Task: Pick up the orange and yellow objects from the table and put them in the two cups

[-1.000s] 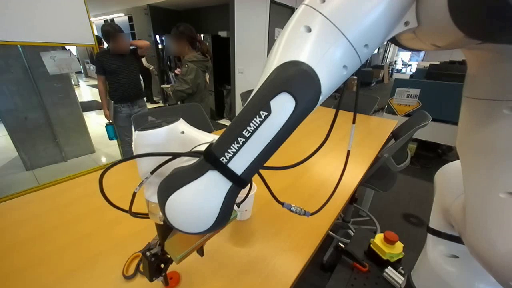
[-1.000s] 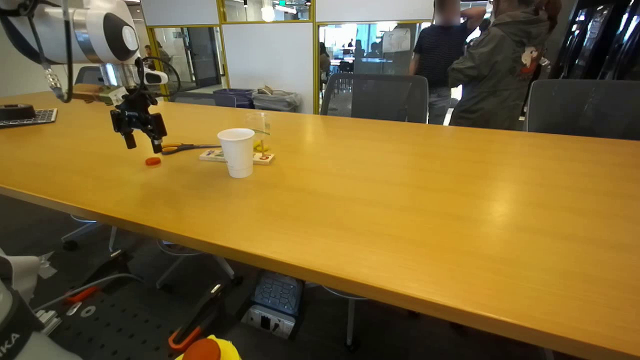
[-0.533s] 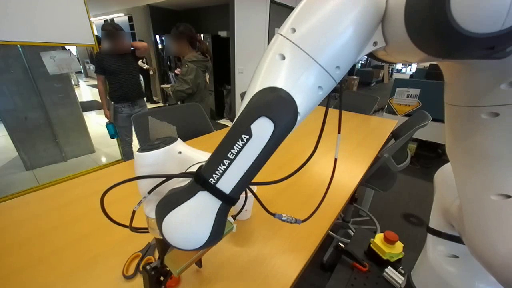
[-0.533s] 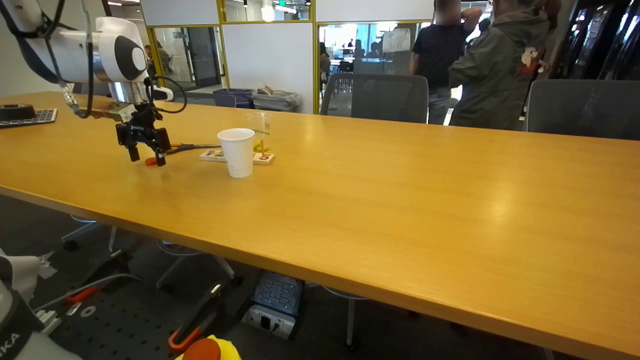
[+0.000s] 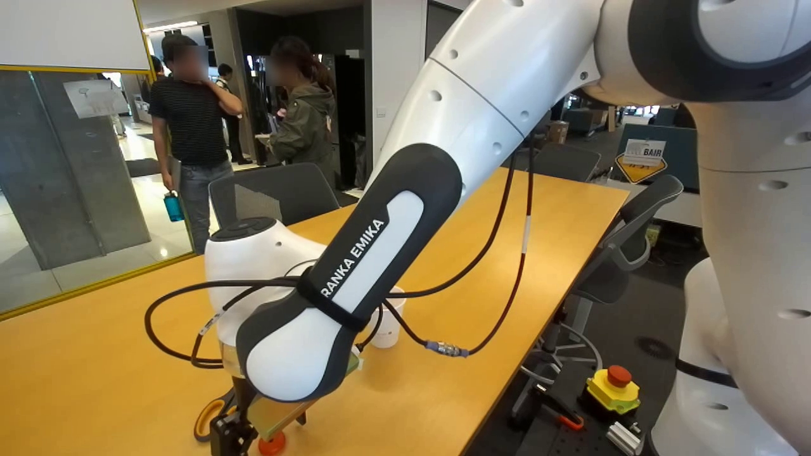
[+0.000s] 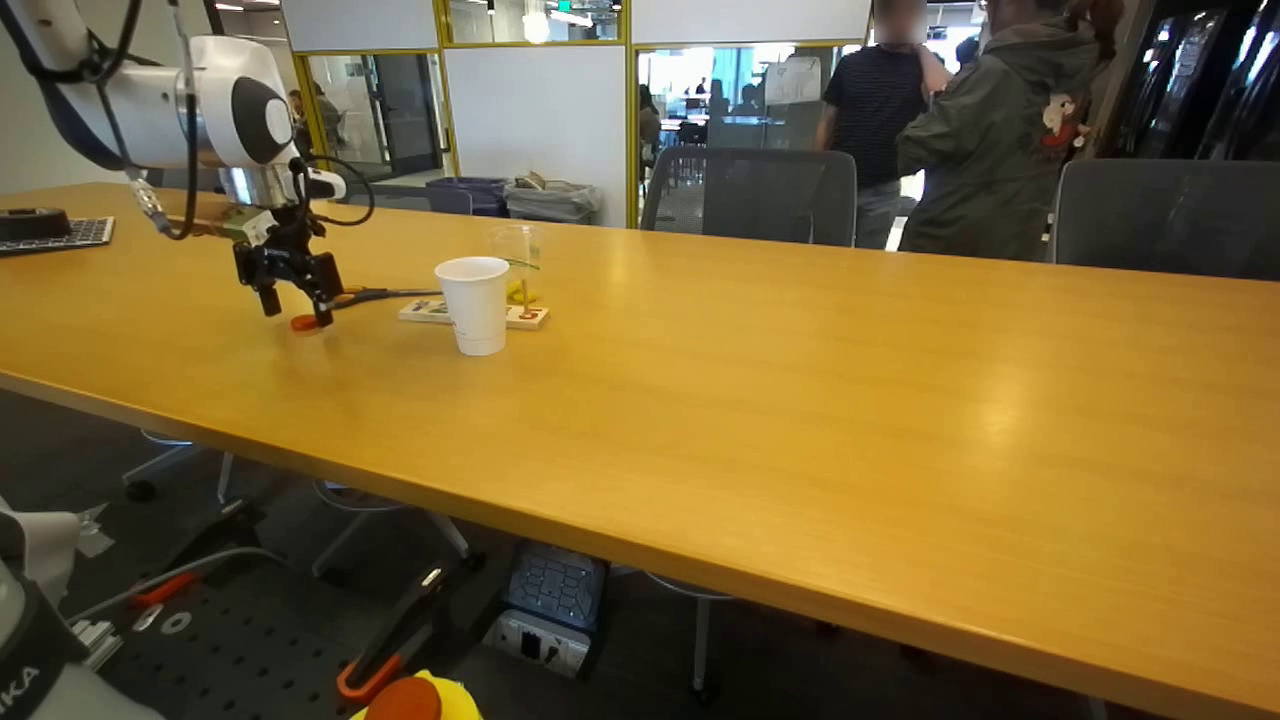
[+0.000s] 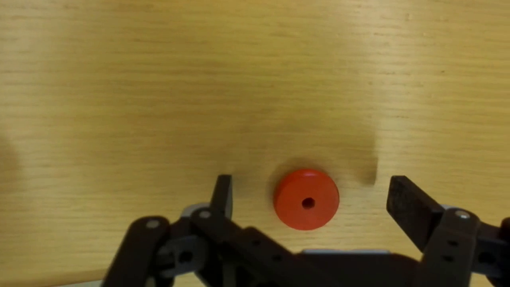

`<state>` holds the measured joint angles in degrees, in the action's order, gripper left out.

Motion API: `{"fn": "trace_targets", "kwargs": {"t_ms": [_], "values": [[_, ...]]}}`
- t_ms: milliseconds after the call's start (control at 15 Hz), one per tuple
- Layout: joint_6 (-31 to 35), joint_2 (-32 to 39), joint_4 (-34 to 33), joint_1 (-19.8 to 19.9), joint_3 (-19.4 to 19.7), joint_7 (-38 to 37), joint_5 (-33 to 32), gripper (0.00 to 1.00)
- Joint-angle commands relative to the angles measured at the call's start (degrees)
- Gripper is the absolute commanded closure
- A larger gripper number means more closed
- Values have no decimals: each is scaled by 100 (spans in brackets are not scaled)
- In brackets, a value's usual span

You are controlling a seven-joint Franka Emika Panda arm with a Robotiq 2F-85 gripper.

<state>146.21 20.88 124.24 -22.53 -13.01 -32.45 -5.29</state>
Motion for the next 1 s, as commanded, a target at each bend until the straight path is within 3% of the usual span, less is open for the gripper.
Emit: {"fn": "trace_targets", "kwargs": {"t_ms": [0, 467, 533, 667, 933], "values": [[286, -215, 166, -147, 118, 64, -37, 0], [364, -144, 149, -203, 238, 16, -128, 0], [403, -151, 170, -220, 283, 11, -201, 25], [357, -140, 151, -206, 293, 54, -184, 32], [334, -113, 133, -198, 308, 59, -161, 65]]}}
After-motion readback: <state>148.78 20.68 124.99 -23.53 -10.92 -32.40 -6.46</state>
